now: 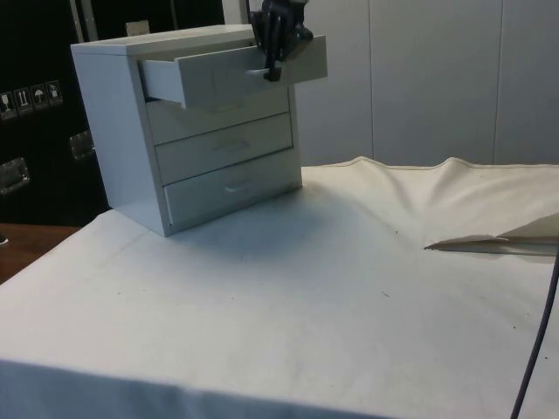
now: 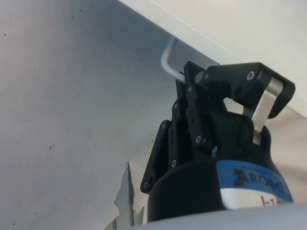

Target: Open the drawer, then close it.

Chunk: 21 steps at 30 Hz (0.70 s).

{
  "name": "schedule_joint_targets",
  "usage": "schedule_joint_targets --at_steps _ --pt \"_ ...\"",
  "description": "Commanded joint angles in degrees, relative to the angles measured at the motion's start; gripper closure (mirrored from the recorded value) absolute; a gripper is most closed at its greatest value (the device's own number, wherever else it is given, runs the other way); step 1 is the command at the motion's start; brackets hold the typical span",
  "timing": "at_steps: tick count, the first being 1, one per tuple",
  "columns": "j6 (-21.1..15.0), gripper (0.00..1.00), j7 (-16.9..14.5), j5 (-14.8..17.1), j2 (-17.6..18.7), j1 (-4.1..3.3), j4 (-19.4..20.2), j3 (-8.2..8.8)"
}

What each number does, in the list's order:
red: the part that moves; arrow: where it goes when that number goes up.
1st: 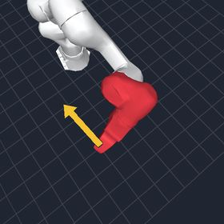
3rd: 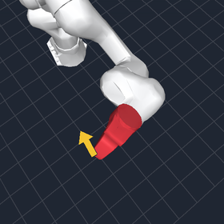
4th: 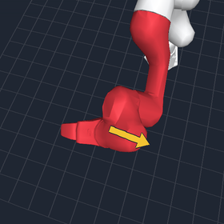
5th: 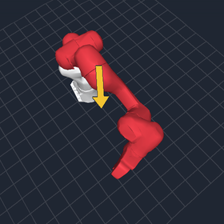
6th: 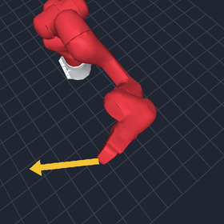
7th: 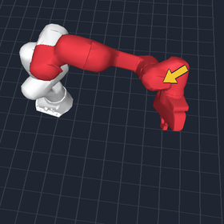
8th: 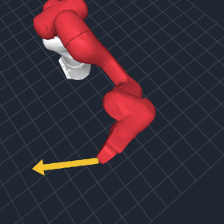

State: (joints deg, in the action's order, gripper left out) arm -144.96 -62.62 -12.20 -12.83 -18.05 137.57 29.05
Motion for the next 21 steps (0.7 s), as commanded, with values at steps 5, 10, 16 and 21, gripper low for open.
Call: schedule_joint_targets --at_steps 5,10,16,21 --pt "-1.0 1.0 1.7 -2.7 -2.2 0.74 2.3 -0.86" --pt "-1.5 1.0 2.2 -3.2 -2.6 0.0 2.9 -0.29" --pt "-4.2 1.0 5.7 -8.8 -3.7 1.15 4.4 -0.8" --pt "-5.3 1.0 7.3 -11.3 -4.2 1.32 5.2 -0.92"
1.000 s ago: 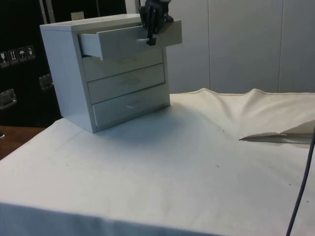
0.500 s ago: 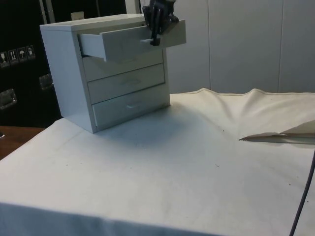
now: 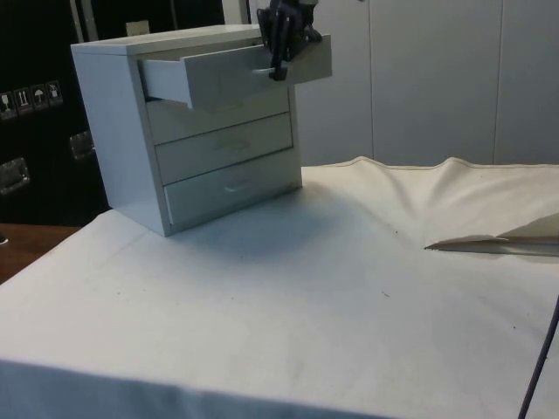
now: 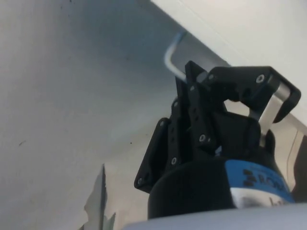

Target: Open the drawer, then close it.

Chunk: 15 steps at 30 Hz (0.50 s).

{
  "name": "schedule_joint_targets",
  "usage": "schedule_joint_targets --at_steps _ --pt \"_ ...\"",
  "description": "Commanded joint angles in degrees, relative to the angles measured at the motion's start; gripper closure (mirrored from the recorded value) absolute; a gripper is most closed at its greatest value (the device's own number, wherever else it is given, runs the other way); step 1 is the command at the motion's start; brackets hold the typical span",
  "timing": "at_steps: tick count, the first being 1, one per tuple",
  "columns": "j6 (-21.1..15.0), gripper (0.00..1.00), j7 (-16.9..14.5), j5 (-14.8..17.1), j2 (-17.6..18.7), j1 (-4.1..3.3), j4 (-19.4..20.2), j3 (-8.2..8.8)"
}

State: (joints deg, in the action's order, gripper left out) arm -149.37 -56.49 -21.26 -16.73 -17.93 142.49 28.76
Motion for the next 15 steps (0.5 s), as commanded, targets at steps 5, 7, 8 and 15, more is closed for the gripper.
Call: schedule_joint_targets --at_steps 5,7,8,15 --pt "-1.9 1.0 3.2 -5.0 -1.0 1.32 1.1 -0.69" --pt "-1.7 1.0 3.0 -4.1 -0.7 0.11 1.3 0.0" --pt "-2.2 1.0 4.5 -6.6 -1.4 1.32 1.6 -0.74" --pt "-3.0 1.0 7.3 -10.3 -2.2 1.43 2.6 -0.8"
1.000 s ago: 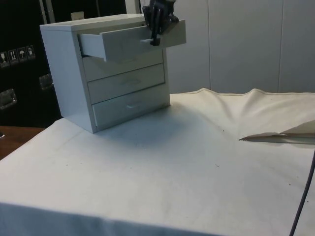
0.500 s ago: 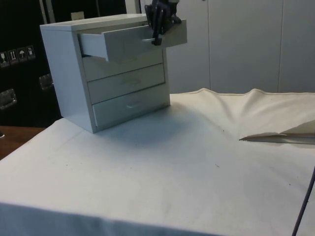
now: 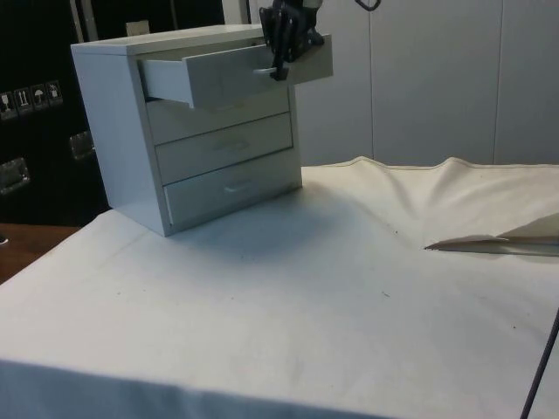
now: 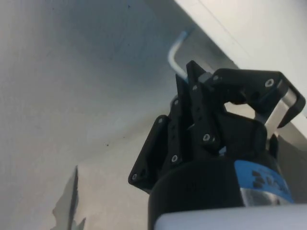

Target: Open the drawer, then close it.

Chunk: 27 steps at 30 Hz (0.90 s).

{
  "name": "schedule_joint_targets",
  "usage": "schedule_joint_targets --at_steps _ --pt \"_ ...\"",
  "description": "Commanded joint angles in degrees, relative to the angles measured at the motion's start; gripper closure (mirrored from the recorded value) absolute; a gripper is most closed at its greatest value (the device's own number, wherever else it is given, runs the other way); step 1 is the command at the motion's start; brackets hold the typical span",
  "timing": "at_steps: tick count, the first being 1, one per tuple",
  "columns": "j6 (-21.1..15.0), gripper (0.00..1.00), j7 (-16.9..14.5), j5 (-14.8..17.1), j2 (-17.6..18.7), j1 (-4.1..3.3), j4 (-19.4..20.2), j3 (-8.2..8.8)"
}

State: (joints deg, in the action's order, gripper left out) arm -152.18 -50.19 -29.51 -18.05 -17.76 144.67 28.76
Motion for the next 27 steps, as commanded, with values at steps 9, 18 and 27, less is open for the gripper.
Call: schedule_joint_targets --at_steps 9,18,27 --pt "-0.7 1.0 3.0 -3.4 -0.3 0.0 0.5 -0.11" --pt "-0.7 1.0 6.1 -6.5 -0.7 0.0 0.9 -0.8" --pt "0.6 1.0 7.5 -8.0 -4.6 0.0 3.3 -1.72"
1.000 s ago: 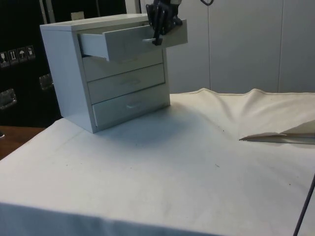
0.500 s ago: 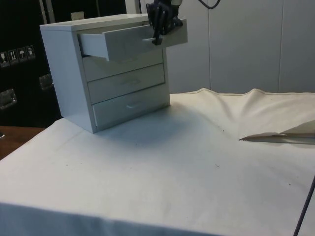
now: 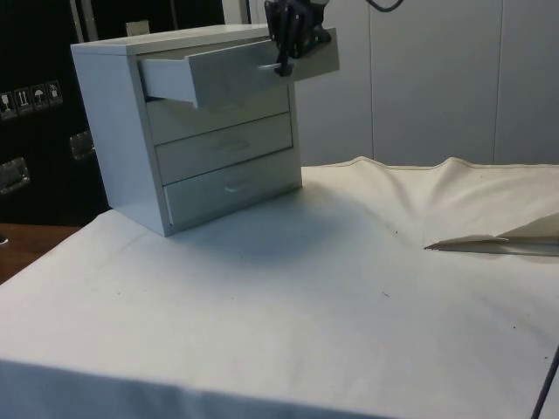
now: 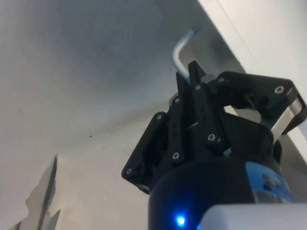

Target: Open the drawer, then close it.

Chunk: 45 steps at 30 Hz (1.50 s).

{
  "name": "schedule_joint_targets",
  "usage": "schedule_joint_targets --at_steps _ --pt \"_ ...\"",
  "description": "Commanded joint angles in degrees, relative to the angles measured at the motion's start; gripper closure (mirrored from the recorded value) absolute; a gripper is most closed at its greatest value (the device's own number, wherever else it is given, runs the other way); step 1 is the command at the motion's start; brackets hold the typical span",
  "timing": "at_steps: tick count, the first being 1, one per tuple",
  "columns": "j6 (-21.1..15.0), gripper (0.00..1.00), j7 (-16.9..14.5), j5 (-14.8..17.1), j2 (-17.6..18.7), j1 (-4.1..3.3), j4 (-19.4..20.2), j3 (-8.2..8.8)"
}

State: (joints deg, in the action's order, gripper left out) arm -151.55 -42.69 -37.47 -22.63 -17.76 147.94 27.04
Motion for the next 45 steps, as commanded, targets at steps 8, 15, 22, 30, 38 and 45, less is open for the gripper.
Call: schedule_joint_targets --at_steps 8,15,22,30,38,45 --pt "0.3 1.0 4.0 -4.8 -4.3 0.86 3.4 -1.26" --pt "-0.8 1.0 8.8 -8.1 -5.4 0.8 5.9 -2.41" --pt "-1.3 1.0 11.5 -10.0 -5.3 0.23 6.4 -2.12" --pt "-1.8 1.0 11.4 -10.0 -4.2 0.23 6.0 -1.43" --pt "-3.8 1.0 11.9 -10.9 -2.6 0.8 5.8 -0.57" --pt "-4.9 1.0 13.9 -13.3 -2.2 1.49 6.0 -0.74"
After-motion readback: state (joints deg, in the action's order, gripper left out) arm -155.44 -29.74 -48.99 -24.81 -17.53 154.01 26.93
